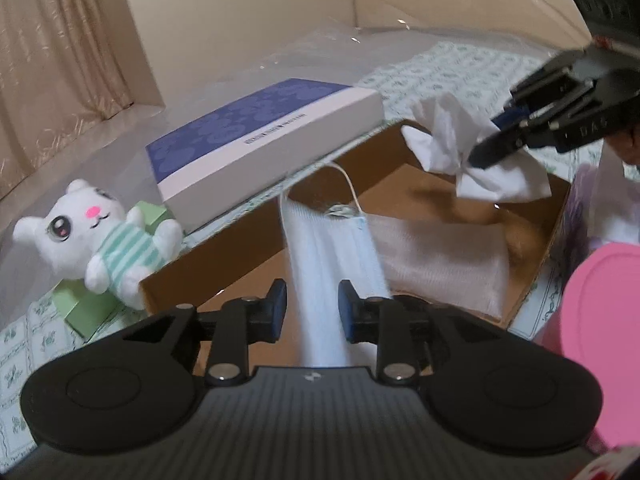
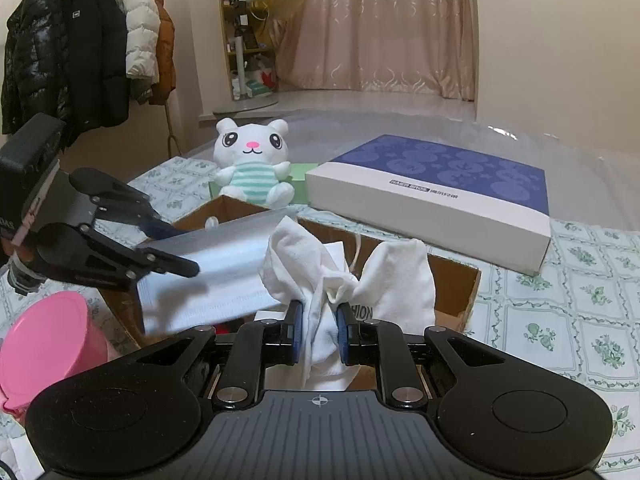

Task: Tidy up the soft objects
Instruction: 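Open both grippers to drop the mask and white cloth into the box, then move both open grippers back over the pile of soft items, then grasp the white paper towel with the right gripper, then grasp the black cloth with the left gripper while the right gripper holds the paper towel, then carry the black cloth into the box with the left gripper while the right holds the paper towel, then open the right gripper to drop the paper towel into the box, then move both open grippers back to the remaining soft items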

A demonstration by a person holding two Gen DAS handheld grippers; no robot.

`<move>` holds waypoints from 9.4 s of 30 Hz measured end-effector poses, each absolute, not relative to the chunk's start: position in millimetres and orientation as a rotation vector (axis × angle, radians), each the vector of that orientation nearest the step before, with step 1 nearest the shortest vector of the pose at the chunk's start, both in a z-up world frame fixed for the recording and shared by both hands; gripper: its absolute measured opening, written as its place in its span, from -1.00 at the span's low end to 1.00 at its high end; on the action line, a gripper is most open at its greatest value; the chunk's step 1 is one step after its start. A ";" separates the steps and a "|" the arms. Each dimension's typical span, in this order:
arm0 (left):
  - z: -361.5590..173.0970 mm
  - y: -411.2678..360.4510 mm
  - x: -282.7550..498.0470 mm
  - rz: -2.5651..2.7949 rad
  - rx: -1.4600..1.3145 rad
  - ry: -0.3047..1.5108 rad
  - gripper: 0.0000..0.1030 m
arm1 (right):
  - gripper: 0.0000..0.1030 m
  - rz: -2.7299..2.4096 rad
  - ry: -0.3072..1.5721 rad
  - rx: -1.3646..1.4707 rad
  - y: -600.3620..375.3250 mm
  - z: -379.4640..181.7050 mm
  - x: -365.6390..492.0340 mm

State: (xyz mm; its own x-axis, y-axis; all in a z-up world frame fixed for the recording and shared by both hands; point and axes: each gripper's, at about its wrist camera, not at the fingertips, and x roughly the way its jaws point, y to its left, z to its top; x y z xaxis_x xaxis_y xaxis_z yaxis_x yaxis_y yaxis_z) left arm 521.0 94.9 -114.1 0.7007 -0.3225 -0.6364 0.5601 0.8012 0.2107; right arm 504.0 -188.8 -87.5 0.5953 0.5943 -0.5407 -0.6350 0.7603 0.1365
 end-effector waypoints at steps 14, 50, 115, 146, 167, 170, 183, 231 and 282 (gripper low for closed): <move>-89.7 131.4 497.6 -0.323 0.267 0.649 -0.32 | 0.23 0.632 0.558 -0.058 -175.9 -72.6 506.0; -57.2 138.3 221.1 0.071 -0.031 0.800 -0.23 | 0.23 0.573 0.654 0.093 -250.1 -50.1 280.9; -117.8 73.1 182.4 0.040 -0.138 0.825 -0.08 | -0.61 0.689 0.784 0.388 -175.4 -99.2 224.8; -142.5 -17.5 213.5 -0.177 0.325 0.766 -0.89 | -0.61 0.614 0.774 0.104 -228.3 -88.7 194.0; -9.3 44.0 196.2 -0.125 0.231 0.621 -0.90 | -0.61 0.671 0.727 -0.116 -236.7 -38.2 196.8; 7.1 56.2 208.2 -0.125 0.192 0.614 -0.90 | -0.61 0.678 0.716 -0.141 -236.5 -29.3 213.3; 51.4 95.0 265.5 -0.045 0.244 0.540 -0.90 | -0.61 0.723 0.654 -0.283 -228.3 -14.0 295.1; -63.4 160.5 459.4 -0.154 -0.099 0.717 -0.46 | 0.03 0.701 0.564 -0.512 -154.9 -73.4 479.1; 13.7 77.8 200.9 -0.003 -0.168 0.679 -0.01 | 0.29 0.567 0.640 0.157 -253.0 5.5 244.1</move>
